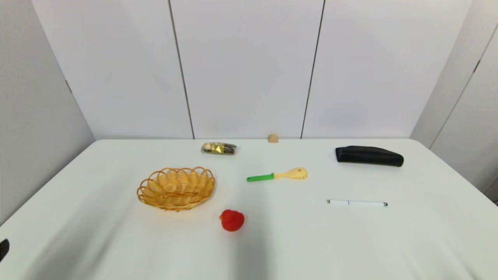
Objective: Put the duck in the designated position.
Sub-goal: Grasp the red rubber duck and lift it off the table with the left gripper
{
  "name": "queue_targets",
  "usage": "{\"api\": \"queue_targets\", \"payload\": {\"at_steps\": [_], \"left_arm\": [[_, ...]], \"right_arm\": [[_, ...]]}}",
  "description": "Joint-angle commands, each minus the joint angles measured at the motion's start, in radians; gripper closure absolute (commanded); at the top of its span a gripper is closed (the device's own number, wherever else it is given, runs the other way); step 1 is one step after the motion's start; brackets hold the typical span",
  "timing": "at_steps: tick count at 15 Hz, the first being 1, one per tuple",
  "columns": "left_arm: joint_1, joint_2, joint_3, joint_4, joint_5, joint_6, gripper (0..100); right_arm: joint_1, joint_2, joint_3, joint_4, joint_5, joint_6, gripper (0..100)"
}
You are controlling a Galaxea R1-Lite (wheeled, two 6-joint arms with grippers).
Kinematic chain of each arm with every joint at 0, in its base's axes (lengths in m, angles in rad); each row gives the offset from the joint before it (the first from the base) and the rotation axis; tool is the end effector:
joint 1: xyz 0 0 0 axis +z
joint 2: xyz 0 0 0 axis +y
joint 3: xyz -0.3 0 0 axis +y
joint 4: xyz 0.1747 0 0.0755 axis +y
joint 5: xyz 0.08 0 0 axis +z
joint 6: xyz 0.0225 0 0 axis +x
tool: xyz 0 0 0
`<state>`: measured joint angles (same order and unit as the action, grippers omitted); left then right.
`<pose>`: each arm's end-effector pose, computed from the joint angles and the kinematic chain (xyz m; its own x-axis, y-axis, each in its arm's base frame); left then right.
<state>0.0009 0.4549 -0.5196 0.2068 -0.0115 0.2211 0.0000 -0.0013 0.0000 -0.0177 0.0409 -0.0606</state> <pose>0.0014 -0.0003 0.2039 0.9899 -0.0106 -0.1416 0.0413 0.9756 0.2155 -0.0229 0.0009 0.0773 0.9990 0.0409 0.0190 -0.0397 0.9973 -0.0613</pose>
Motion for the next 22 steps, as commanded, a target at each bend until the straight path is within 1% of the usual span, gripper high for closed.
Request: {"api": "queue_targets", "payload": {"at_steps": [1,2,4,8,10,13,14,17,18,22], "left_arm": [[-0.015,0.518,-0.415,0.241,-0.082,0.247,0],[-0.025,0.591,-0.471,0.296,-0.143,0.262,0],[-0.094,0.723,-0.566,0.368,-0.208,0.279,0],[-0.228,0.936,-0.740,0.500,-0.216,0.357,0],[-0.283,1.010,-0.798,0.514,-0.216,0.388,0],[-0.372,1.076,-0.858,0.519,-0.217,0.397,0],[-0.400,1.096,-0.887,0.543,-0.217,0.402,0],[-0.450,1.171,-1.025,0.686,-0.219,0.500,0],[-0.469,1.193,-1.047,0.704,-0.219,0.520,0],[-0.567,1.283,-1.105,0.709,-0.217,0.580,0]], "right_arm": [[0.000,0.001,0.008,-0.001,0.001,-0.001,0],[0.000,0.001,0.009,-0.001,0.001,-0.001,0],[0.000,0.001,0.008,-0.001,0.001,-0.001,0],[0.000,0.001,0.009,-0.001,0.001,-0.001,0],[0.000,0.001,0.008,-0.001,0.001,-0.001,0],[0.000,0.001,0.008,-0.001,0.001,-0.001,0],[0.000,0.001,0.008,-0.001,0.001,-0.001,0],[0.000,0.001,0.009,-0.001,0.001,-0.001,0],[0.000,0.001,0.009,-0.001,0.001,-0.001,0],[0.000,0.001,0.008,-0.001,0.001,-0.001,0]]}}
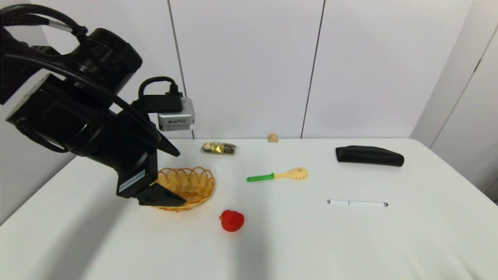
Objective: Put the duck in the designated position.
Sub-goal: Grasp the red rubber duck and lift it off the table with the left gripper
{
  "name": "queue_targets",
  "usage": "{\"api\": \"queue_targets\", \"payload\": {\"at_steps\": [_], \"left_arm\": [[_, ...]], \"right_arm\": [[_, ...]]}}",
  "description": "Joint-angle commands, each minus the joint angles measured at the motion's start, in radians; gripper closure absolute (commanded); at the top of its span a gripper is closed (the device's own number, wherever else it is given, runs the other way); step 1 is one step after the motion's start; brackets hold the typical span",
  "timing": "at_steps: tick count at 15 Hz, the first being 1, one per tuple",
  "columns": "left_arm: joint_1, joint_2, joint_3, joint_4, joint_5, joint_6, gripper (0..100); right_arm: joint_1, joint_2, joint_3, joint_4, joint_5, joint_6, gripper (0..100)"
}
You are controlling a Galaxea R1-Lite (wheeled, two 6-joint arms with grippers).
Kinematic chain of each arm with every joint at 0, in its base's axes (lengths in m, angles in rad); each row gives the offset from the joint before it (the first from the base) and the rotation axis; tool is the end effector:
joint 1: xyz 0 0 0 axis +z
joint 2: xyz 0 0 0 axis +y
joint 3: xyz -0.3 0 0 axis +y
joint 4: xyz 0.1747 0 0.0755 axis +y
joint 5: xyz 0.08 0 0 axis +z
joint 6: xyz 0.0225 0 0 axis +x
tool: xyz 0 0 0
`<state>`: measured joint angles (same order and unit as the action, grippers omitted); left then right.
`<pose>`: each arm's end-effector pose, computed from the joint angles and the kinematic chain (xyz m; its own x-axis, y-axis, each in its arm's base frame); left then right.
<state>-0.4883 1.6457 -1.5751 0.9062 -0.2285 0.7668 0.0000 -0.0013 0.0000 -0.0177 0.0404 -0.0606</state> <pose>0.2264 -0.1260 0.2777 0.3752 -0.4558 -0.8072 0.9175 0.3069 0.2531 -0.0229 0.0009 0.0773 0.9990 0.0404 0.0190 -0.0392 0.9973 -0.0613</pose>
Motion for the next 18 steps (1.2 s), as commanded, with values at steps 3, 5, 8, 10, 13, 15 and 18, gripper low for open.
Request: {"api": "queue_targets", "payload": {"at_steps": [3,5,8,10,13,15,18], "left_arm": [[-0.156,0.169,-0.063,0.005,0.000,0.032,0],[-0.194,0.223,-0.072,0.002,-0.003,0.031,0],[-0.231,0.305,-0.083,0.002,-0.032,0.029,0],[-0.234,0.338,-0.094,0.002,-0.035,0.031,0],[-0.234,0.371,-0.094,0.002,-0.032,0.031,0],[-0.233,0.387,-0.095,0.002,-0.026,0.026,0],[-0.225,0.407,-0.095,0.002,-0.025,0.025,0]], "right_arm": [[0.000,0.001,0.009,-0.001,0.001,-0.001,0],[0.000,0.001,0.008,-0.001,0.001,-0.001,0],[0.000,0.001,0.009,-0.001,0.001,-0.001,0],[0.000,0.001,0.008,-0.001,0.001,-0.001,0],[0.000,0.001,0.008,-0.001,0.001,-0.001,0],[0.000,0.001,0.009,-0.001,0.001,-0.001,0],[0.000,0.001,0.009,-0.001,0.001,-0.001,0]]}}
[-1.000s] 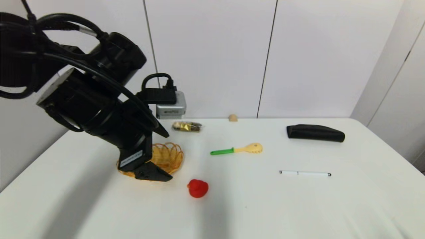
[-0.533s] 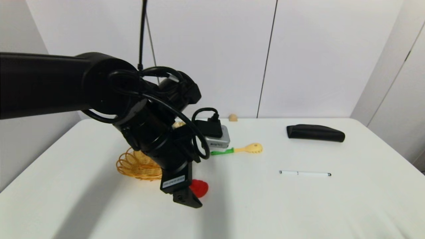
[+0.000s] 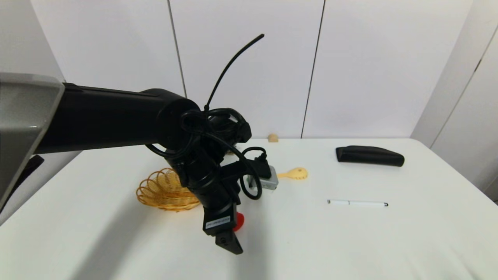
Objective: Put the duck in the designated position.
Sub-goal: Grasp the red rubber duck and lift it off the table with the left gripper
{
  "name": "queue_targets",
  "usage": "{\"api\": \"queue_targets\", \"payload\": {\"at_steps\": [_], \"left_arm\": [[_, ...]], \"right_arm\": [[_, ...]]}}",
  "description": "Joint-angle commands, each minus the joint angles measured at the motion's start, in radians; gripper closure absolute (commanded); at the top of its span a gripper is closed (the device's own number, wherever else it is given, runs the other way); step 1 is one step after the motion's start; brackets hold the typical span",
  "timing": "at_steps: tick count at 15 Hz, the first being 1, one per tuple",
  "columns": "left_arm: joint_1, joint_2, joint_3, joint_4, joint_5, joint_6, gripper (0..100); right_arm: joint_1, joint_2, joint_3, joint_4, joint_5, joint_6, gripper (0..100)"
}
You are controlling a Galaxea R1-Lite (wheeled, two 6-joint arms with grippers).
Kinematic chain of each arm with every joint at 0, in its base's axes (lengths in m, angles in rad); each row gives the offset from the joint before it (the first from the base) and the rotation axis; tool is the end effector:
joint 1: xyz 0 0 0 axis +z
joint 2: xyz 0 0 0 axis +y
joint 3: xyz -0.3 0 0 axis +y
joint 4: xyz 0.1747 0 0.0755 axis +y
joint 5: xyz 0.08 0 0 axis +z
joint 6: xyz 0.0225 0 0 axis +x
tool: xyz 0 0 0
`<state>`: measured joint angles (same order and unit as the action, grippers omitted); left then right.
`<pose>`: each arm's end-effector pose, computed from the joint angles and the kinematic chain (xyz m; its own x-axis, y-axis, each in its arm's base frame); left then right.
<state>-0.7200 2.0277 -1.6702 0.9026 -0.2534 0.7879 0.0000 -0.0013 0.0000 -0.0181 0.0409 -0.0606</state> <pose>0.2621 -0.2374 0.1819 0.0572 -0.3836 -0.9217 0.9983 0.0327 0.0484 -0.0229 0.0009 0.0773 0.9990 0.0409 0.0194 -0.0396 0.9973 -0.0613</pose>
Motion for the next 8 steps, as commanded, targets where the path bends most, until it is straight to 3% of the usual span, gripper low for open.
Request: {"api": "queue_targets", "payload": {"at_steps": [1,8], "left_arm": [[0.011,0.037,-0.003,0.004,0.002,0.005,0],[0.039,0.074,-0.040,0.002,0.019,0.007,0]], "right_arm": [[0.000,0.001,0.008,0.000,0.001,-0.001,0],[0.000,0.001,0.008,0.000,0.001,-0.001,0]]}}
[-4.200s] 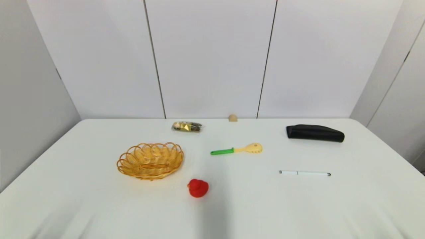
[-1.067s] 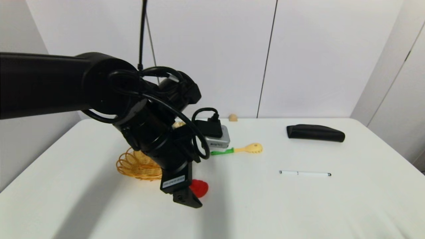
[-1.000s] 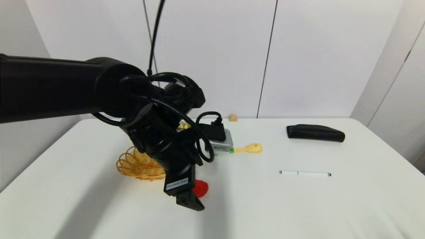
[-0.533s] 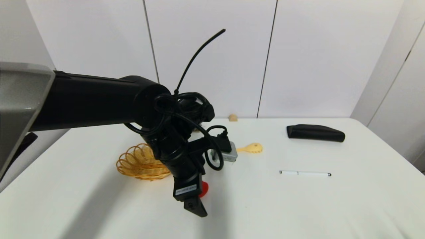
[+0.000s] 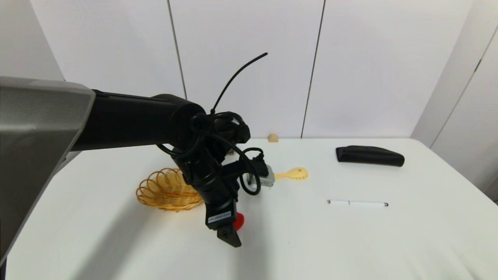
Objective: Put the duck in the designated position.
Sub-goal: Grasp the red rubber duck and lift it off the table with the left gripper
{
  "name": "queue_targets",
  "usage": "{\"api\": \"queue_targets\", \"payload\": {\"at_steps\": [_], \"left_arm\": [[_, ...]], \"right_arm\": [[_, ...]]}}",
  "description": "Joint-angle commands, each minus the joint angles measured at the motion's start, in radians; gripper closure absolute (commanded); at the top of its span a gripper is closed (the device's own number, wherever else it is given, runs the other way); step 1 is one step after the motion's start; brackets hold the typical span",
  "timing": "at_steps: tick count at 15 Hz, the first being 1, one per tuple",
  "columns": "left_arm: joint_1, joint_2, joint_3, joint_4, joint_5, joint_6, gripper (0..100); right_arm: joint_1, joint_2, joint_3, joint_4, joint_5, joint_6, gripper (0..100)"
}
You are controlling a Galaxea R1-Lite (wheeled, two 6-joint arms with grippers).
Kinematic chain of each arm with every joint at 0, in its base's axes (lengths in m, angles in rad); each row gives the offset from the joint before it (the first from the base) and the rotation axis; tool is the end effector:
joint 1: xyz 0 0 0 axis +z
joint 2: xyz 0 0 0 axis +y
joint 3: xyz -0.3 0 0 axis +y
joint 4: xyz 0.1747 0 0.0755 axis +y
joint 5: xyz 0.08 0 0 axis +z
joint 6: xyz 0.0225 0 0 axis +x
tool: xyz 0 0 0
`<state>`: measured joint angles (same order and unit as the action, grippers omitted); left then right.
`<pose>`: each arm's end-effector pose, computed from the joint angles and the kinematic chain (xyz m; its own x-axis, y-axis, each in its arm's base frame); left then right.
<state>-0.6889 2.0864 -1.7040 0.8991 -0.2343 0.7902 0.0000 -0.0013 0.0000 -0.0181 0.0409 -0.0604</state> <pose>0.2802 -0.2375 0.1682 0.0666 -0.3556 -0.9323 0.9968 0.0659 0.0461 -0.0229 0.0009 0.0773 0.9990 0.0409 0.0194 -0.0396 0.9973 -0.0611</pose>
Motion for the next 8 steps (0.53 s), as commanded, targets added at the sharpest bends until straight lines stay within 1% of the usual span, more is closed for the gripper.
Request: {"api": "queue_targets", "payload": {"at_steps": [1,8], "left_arm": [[0.011,0.020,-0.006,0.007,0.000,0.003,0],[0.042,0.041,-0.006,0.007,0.000,0.007,0]], "right_arm": [[0.000,0.001,0.009,0.000,0.001,-0.001,0],[0.000,0.001,0.008,0.000,0.001,-0.001,0]]}}
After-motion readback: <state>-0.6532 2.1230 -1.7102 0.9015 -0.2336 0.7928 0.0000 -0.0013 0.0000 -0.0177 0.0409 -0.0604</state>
